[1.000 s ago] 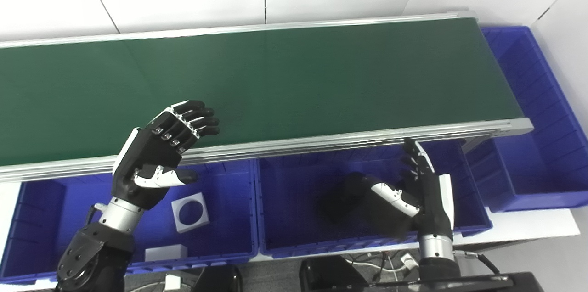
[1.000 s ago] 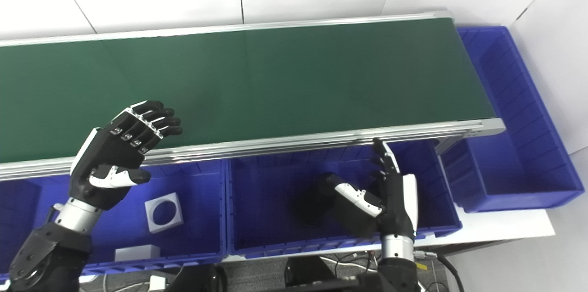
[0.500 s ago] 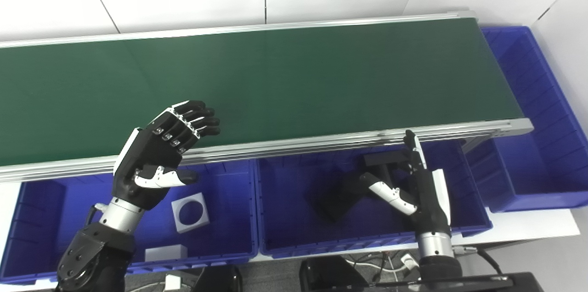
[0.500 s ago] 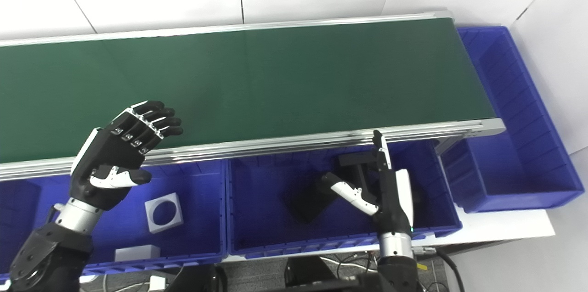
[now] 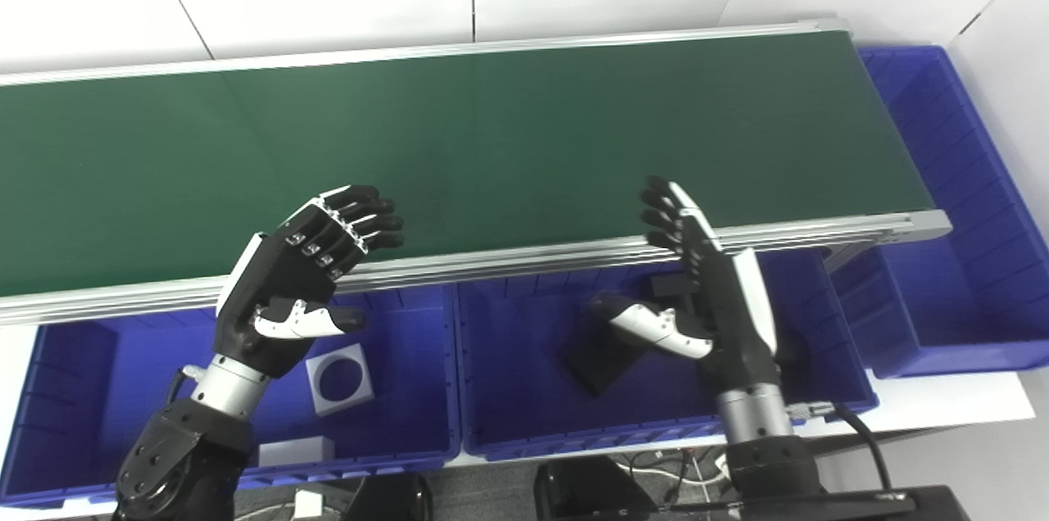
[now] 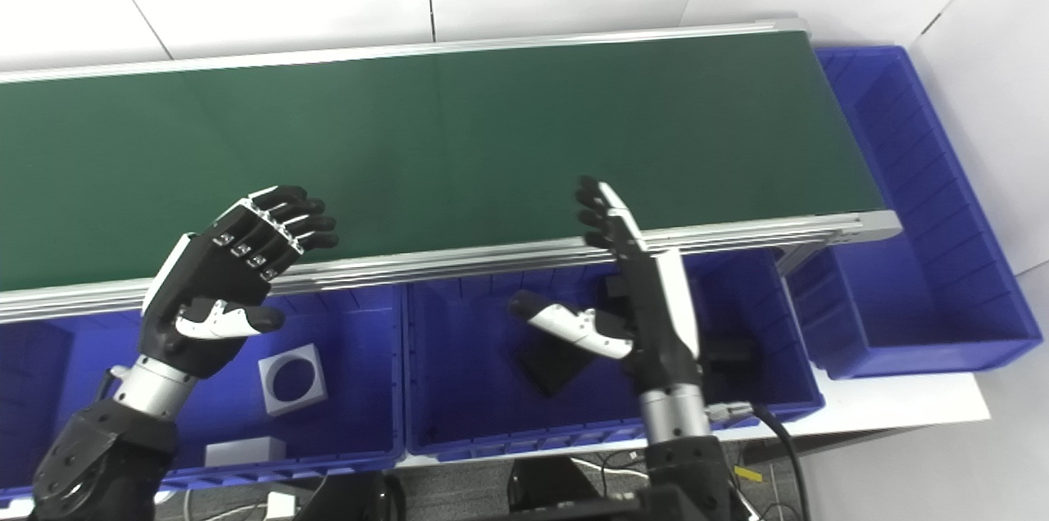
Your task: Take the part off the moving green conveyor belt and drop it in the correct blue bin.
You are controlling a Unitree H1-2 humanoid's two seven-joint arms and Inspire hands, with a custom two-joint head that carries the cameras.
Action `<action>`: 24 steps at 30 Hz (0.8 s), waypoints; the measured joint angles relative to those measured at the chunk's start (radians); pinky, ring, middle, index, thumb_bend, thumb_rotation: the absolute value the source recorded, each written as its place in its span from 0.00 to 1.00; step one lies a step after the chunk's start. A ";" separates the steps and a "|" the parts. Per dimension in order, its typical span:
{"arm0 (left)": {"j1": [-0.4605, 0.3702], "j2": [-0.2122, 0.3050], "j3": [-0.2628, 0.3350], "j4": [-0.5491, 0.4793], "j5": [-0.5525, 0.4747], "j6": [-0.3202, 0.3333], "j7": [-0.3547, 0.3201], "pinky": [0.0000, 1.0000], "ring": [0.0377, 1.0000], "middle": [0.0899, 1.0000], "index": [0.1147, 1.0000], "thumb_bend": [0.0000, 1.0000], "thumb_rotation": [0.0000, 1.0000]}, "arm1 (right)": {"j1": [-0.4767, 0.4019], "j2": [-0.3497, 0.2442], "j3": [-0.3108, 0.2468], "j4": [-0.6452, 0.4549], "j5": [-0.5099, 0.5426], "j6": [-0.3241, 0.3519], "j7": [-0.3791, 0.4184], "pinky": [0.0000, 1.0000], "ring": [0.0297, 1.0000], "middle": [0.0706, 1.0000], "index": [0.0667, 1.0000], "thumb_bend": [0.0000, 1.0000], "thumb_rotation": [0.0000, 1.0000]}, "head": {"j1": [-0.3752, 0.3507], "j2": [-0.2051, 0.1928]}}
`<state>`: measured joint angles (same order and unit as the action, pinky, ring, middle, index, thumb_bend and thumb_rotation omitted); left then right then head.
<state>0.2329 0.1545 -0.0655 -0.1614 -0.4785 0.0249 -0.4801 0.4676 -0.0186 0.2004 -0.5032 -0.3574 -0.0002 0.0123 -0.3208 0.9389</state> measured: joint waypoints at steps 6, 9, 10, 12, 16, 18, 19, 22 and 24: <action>0.019 -0.020 -0.007 0.001 0.019 -0.008 0.005 0.71 0.71 0.71 0.69 0.99 0.04 | -0.071 -0.001 0.048 -0.001 0.011 0.017 0.060 0.79 0.84 0.87 0.90 0.86 0.56 | 0.066 -0.029; 0.025 -0.030 -0.014 0.001 0.037 -0.014 0.008 0.71 0.71 0.71 0.69 0.99 0.04 | -0.098 -0.004 0.064 0.002 0.016 0.024 0.088 0.78 0.84 0.86 0.90 0.86 0.56 | 0.086 -0.038; 0.028 -0.032 -0.016 0.001 0.042 -0.018 0.009 0.71 0.71 0.71 0.69 0.99 0.04 | -0.107 -0.007 0.068 0.007 0.019 0.026 0.095 0.78 0.84 0.86 0.89 0.86 0.56 | 0.110 -0.049; 0.033 -0.034 -0.018 0.003 0.054 -0.032 0.011 0.72 0.72 0.72 0.70 0.99 0.06 | -0.116 -0.009 0.073 0.021 0.024 0.029 0.104 0.77 0.83 0.85 0.89 0.86 0.56 | 0.133 -0.063; 0.036 -0.039 -0.024 0.021 0.075 -0.058 0.011 0.72 0.71 0.72 0.70 1.00 0.07 | -0.133 -0.020 0.086 0.067 0.038 0.030 0.125 0.76 0.83 0.85 0.89 0.86 0.57 | 0.164 -0.077; 0.037 -0.046 -0.031 0.036 0.090 -0.078 0.012 0.72 0.72 0.72 0.71 1.00 0.08 | -0.143 -0.025 0.087 0.096 0.058 0.030 0.131 0.75 0.83 0.85 0.89 0.85 0.57 | 0.193 -0.091; 0.039 -0.052 -0.034 0.040 0.100 -0.089 0.012 0.72 0.72 0.72 0.71 1.00 0.08 | -0.146 -0.028 0.086 0.110 0.069 0.029 0.131 0.75 0.83 0.85 0.89 0.85 0.58 | 0.224 -0.103; 0.048 -0.064 -0.048 0.046 0.122 -0.120 0.013 0.73 0.73 0.73 0.72 1.00 0.09 | -0.152 -0.039 0.083 0.149 0.108 0.027 0.134 0.73 0.81 0.84 0.88 0.83 0.60 | 0.290 -0.141; 0.055 -0.067 -0.059 0.046 0.141 -0.127 0.016 0.74 0.74 0.74 0.73 1.00 0.09 | -0.152 -0.051 0.079 0.166 0.132 0.025 0.135 0.72 0.80 0.83 0.88 0.81 0.62 | 0.290 -0.141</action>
<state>0.2875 0.0873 -0.1241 -0.1154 -0.3378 -0.1026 -0.4643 0.3157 -0.0700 0.2798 -0.3371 -0.2250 0.0248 0.1473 -0.0307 0.7977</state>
